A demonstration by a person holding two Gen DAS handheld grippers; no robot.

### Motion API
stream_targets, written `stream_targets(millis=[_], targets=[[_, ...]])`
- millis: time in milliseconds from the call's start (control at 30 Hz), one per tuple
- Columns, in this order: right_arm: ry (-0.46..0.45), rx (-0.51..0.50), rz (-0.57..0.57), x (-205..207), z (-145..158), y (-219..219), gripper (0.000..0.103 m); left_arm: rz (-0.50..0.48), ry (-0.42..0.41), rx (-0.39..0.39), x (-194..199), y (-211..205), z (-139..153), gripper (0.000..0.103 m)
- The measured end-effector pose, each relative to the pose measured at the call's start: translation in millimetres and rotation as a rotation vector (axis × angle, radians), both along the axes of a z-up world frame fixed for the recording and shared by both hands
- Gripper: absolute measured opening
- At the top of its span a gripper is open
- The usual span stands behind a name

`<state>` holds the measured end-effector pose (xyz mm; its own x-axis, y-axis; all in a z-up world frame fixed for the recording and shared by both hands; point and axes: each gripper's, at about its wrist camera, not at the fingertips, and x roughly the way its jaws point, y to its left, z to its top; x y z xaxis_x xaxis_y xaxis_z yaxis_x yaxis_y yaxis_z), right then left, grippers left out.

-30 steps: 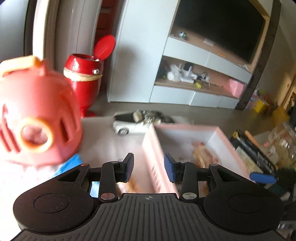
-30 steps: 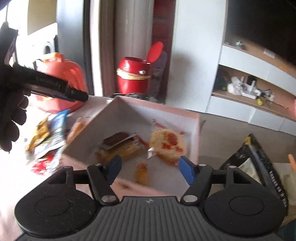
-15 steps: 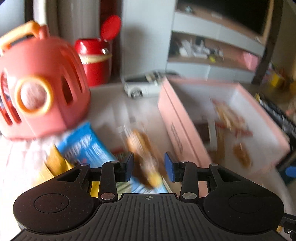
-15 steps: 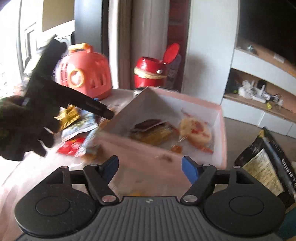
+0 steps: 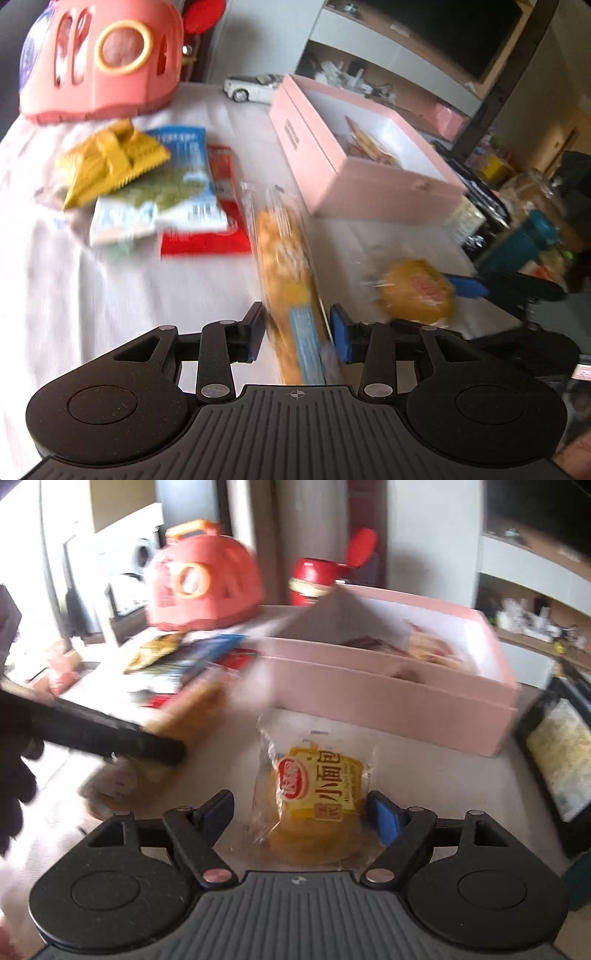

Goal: Organize snacks
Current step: 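Reach the left gripper to the yellow cracker packet and grasp it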

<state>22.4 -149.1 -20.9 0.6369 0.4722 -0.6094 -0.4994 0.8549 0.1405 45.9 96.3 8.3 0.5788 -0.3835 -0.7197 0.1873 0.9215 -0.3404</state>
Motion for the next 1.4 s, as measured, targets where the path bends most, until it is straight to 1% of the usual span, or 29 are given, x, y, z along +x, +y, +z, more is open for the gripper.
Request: stream_targets(millis=[67, 133, 200, 267, 333, 367, 400, 467, 567, 600, 633, 667, 733, 767, 833, 867, 933, 967, 1000, 1100, 1167, 1233, 1300, 1333, 1367, 1400], targets=[[0.0, 0.021, 0.057, -7, 2, 6, 0.079, 0.016, -0.002, -0.033, -6, 6, 4, 0.043], [-0.008, 0.026, 0.091, -12, 4, 11, 0.079, 0.05, -0.035, -0.05, -11, 14, 13, 0.043], [-0.022, 0.009, 0.091, -12, 3, 20, 0.079, 0.115, -0.085, -0.061, -13, 23, 22, 0.043], [-0.027, -0.015, 0.07, -12, -2, 25, 0.08, 0.22, -0.138, -0.064, -14, 37, 29, 0.043], [-0.035, -0.022, 0.053, -10, -6, 26, 0.08, 0.356, -0.195, -0.057, -17, 55, 32, 0.042], [-0.04, -0.021, 0.049, -11, -5, 26, 0.082, 0.423, -0.209, -0.061, -19, 65, 32, 0.042], [-0.041, -0.019, 0.043, -12, -5, 25, 0.083, 0.483, -0.214, -0.084, -19, 77, 32, 0.042], [-0.033, -0.018, 0.028, -8, -8, 25, 0.084, 0.52, -0.217, -0.122, -13, 91, 33, 0.042], [-0.033, -0.025, 0.028, -8, -8, 25, 0.087, 0.472, -0.224, -0.079, 12, 95, 39, 0.042], [-0.036, -0.034, 0.027, -8, -9, 27, 0.087, 0.476, -0.22, -0.063, 24, 96, 40, 0.042], [-0.042, -0.047, 0.027, -9, -9, 30, 0.087, 0.497, -0.22, -0.04, 33, 98, 39, 0.042], [-0.048, -0.056, 0.026, -10, -9, 30, 0.087, 0.526, -0.214, 0.001, 46, 99, 38, 0.043], [-0.054, -0.064, 0.019, -12, -10, 31, 0.089, 0.572, -0.186, 0.066, 67, 99, 34, 0.043], [-0.053, -0.063, 0.015, -12, -10, 30, 0.09, 0.582, -0.168, 0.081, 76, 101, 30, 0.043], [-0.048, -0.058, 0.012, -11, -10, 29, 0.09, 0.573, -0.124, 0.073, 85, 104, 18, 0.043], [-0.047, -0.058, 0.011, -11, -10, 30, 0.09, 0.557, -0.116, 0.064, 86, 103, 15, 0.046], [-0.047, -0.058, 0.011, -11, -10, 29, 0.091, 0.503, -0.124, 0.088, 85, 95, 13, 0.049], [-0.046, -0.058, 0.011, -11, -10, 29, 0.091, 0.454, -0.129, 0.106, 83, 89, 15, 0.05], [-0.045, -0.058, 0.01, -10, -10, 29, 0.092, 0.379, -0.133, 0.129, 80, 80, 16, 0.05], [-0.044, -0.058, 0.009, -9, -10, 30, 0.092, 0.203, -0.142, 0.177, 65, 57, 17, 0.051], [-0.044, -0.058, 0.009, -9, -10, 30, 0.092, 0.139, -0.149, 0.199, 52, 49, 20, 0.051], [-0.044, -0.058, 0.01, -9, -10, 30, 0.092, 0.111, -0.151, 0.209, 39, 48, 22, 0.051], [-0.044, -0.058, 0.009, -9, -10, 30, 0.092, 0.107, -0.149, 0.225, 26, 49, 23, 0.053], [-0.044, -0.058, 0.01, -9, -10, 30, 0.092, 0.123, -0.153, 0.253, 19, 51, 24, 0.053], [-0.044, -0.058, 0.01, -9, -10, 30, 0.092, 0.153, -0.159, 0.298, 12, 52, 24, 0.053], [-0.044, -0.058, 0.01, -9, -10, 30, 0.092, 0.186, -0.166, 0.342, 9, 53, 25, 0.051]])
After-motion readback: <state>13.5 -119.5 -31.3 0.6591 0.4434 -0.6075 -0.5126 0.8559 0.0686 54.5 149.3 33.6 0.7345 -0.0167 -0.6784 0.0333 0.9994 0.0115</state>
